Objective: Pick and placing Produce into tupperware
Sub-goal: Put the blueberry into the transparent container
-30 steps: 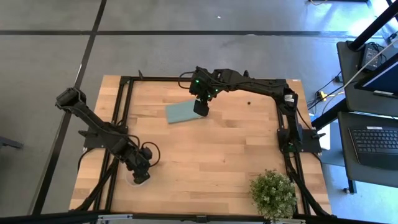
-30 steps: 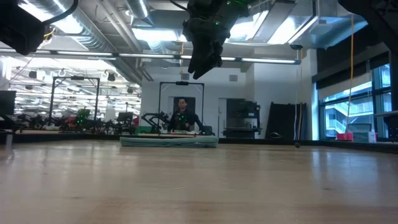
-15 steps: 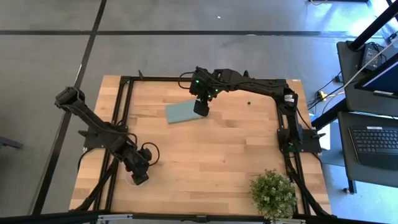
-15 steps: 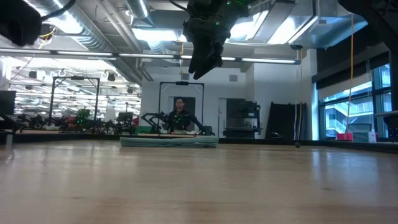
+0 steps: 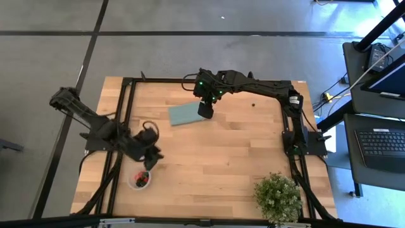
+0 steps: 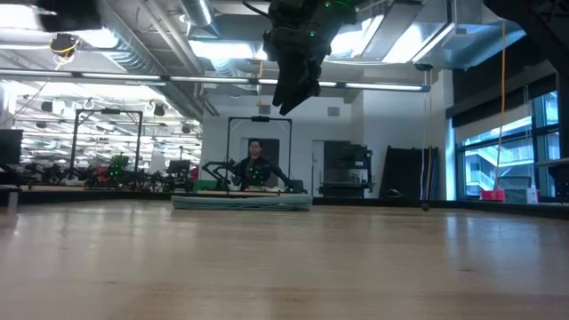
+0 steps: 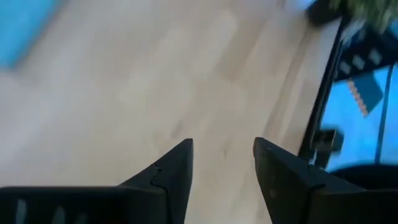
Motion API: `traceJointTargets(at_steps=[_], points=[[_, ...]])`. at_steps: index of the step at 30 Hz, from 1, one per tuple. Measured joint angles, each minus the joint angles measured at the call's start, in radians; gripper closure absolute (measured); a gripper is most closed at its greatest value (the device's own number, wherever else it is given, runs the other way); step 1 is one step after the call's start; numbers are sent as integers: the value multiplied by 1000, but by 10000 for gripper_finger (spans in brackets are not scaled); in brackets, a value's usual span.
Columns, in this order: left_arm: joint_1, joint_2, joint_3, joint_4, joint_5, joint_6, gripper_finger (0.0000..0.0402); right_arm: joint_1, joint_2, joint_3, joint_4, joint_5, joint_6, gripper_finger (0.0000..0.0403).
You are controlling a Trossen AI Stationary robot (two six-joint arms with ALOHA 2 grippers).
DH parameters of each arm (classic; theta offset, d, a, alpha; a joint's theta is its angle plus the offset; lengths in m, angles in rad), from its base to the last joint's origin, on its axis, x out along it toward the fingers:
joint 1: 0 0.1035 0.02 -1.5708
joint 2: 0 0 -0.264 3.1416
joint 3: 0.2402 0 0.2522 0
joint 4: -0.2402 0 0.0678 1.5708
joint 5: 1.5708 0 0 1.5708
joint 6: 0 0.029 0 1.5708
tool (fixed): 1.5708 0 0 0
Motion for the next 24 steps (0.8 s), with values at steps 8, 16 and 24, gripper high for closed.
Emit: traceJointTargets(at_steps=[8, 16, 24], points=[[307, -61, 0, 289, 149, 461, 242, 0, -28, 0, -13, 0, 25, 180], [554, -166, -1, 384, 146, 801, 252, -4, -190, -11, -34, 70, 27, 180], [662, -253, -2, 402, 161, 995, 245, -8, -564, -359, 149, 280, 108, 180]])
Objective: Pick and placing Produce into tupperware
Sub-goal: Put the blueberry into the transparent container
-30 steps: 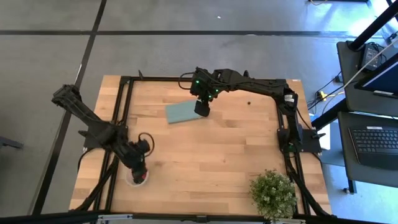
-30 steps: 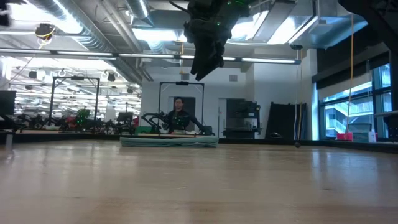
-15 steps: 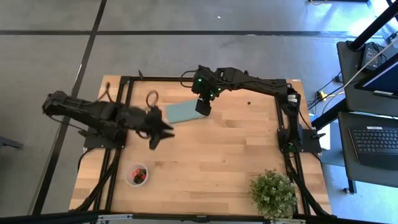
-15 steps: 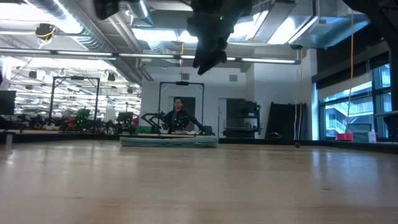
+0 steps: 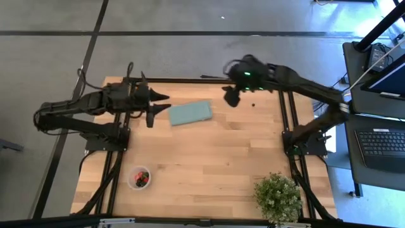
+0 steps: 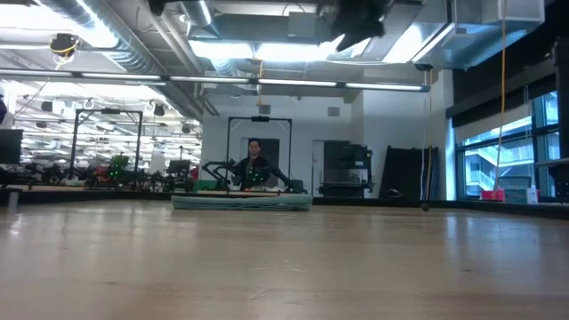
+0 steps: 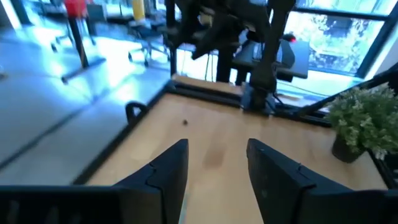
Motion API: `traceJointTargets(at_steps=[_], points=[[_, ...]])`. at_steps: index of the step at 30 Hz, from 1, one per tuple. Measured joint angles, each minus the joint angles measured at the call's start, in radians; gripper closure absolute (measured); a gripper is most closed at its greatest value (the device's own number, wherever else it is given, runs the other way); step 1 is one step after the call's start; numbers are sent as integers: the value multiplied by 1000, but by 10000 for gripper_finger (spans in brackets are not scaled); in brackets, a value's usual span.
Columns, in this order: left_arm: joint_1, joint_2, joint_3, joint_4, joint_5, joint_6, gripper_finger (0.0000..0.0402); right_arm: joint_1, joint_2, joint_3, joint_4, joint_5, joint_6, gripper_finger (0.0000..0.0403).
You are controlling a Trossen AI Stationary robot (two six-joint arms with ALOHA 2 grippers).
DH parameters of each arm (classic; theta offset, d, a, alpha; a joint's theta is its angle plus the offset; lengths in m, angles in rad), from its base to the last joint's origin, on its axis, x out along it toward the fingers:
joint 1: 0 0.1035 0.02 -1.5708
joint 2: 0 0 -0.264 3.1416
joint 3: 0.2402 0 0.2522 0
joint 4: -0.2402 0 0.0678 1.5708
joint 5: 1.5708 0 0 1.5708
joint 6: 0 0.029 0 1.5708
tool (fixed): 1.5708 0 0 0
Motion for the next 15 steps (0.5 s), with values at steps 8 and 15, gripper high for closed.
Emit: traceJointTargets(at_steps=[8, 15], points=[[101, -163, -143, 102, 17, 53, 245, 0, -402, -506, 362, 36, 57, 180], [154, -355, -414, 287, 21, 49, 255, 0, -633, -845, 790, 40, 48, 180]])
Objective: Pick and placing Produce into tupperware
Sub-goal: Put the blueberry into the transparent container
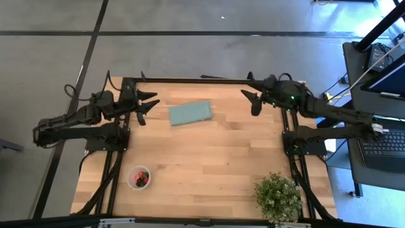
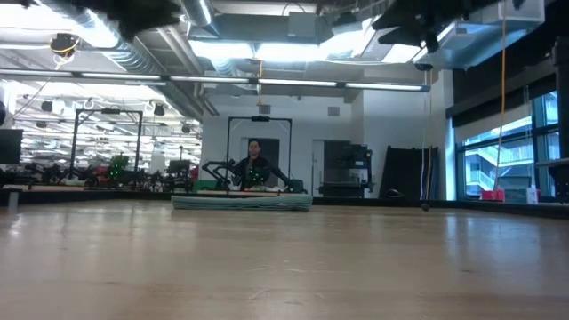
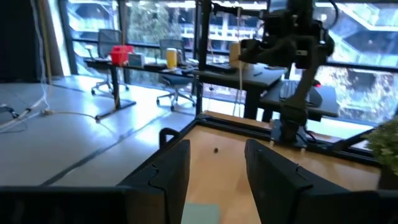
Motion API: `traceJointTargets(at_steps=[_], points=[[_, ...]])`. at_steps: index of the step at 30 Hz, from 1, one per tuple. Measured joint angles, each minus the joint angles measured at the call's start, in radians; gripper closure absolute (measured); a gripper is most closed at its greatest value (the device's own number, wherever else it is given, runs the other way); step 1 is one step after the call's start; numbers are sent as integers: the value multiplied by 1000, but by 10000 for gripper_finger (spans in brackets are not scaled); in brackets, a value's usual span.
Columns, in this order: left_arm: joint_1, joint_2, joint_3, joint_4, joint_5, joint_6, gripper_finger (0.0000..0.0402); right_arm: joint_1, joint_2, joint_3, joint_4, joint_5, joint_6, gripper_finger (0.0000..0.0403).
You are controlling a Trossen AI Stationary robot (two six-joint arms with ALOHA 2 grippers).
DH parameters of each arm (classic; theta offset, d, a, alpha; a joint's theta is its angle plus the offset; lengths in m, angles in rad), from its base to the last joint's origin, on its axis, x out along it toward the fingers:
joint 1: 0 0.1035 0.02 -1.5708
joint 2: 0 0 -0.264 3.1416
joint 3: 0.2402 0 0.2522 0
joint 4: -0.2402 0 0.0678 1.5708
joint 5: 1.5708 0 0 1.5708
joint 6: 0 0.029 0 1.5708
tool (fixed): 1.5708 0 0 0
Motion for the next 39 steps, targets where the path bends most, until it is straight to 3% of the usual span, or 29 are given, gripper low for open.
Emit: traceJointTargets(at_steps=[6, 13, 25, 30, 35, 39], points=[[18, -140, -215, 163, -8, -36, 254, 0, -96, -185, 125, 104, 3, 180], [29, -252, -350, 208, -45, -106, 245, 0, -130, -347, 286, 109, -1, 180], [29, -268, -371, 207, -161, -107, 258, -1, -130, -522, 413, 132, 60, 180], [29, -268, -371, 207, -170, -108, 257, -53, -130, -581, 417, 318, 216, 180], [29, -268, -371, 206, -181, -104, 250, -116, -124, -631, 401, 334, 310, 180], [29, -268, -371, 206, -211, -103, 247, -150, -95, -643, 405, 336, 284, 180]])
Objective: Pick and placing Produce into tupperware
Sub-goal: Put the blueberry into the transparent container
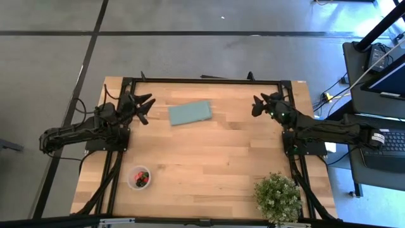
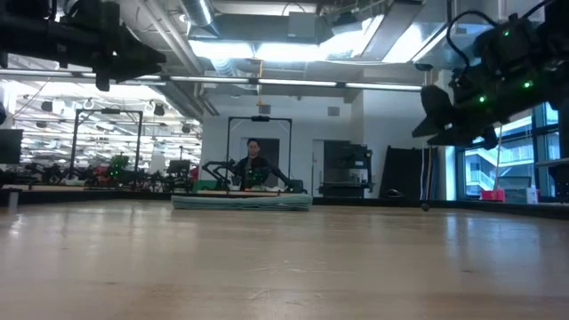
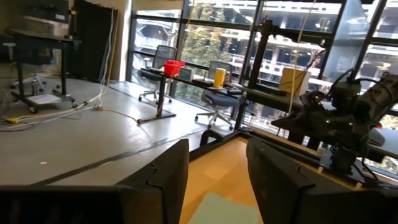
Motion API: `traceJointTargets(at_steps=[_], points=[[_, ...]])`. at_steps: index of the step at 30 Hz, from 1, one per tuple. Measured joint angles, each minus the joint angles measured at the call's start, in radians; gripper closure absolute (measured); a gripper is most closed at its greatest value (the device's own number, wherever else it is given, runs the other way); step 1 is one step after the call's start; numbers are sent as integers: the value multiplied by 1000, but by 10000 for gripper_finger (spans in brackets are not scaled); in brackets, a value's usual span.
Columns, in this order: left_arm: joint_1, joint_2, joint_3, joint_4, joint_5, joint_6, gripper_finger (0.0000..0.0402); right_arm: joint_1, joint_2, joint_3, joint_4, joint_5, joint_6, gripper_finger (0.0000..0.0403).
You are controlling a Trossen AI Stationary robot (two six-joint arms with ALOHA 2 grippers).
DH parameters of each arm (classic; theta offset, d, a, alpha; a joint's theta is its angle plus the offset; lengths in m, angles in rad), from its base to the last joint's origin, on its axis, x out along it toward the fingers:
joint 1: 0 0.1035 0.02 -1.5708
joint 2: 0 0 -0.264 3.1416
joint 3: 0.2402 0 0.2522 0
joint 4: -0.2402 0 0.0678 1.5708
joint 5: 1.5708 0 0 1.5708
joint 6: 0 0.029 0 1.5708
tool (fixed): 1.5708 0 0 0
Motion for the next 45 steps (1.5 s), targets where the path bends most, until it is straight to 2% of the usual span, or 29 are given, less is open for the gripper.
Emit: traceJointTargets(at_steps=[10, 18, 28, 31, 38, 45], points=[[0, 0, 0, 0, -7, 2, 259, -9, 114, 0, 117, 0, -85, 180], [0, 0, 0, -1, -7, 3, 264, -10, 265, 0, 260, 3, -36, 180], [0, 0, 0, -6, -6, 3, 264, -10, 415, 0, 298, 199, 33, 180], [0, 0, 0, -9, -6, 3, 264, -10, 425, 0, 310, 220, 52, 180], [0, 0, 0, -26, -5, 3, 264, -10, 425, 0, 297, 209, 92, 180], [0, 0, 0, -30, -4, 34, 264, -9, 441, 0, 270, 77, 40, 180]])
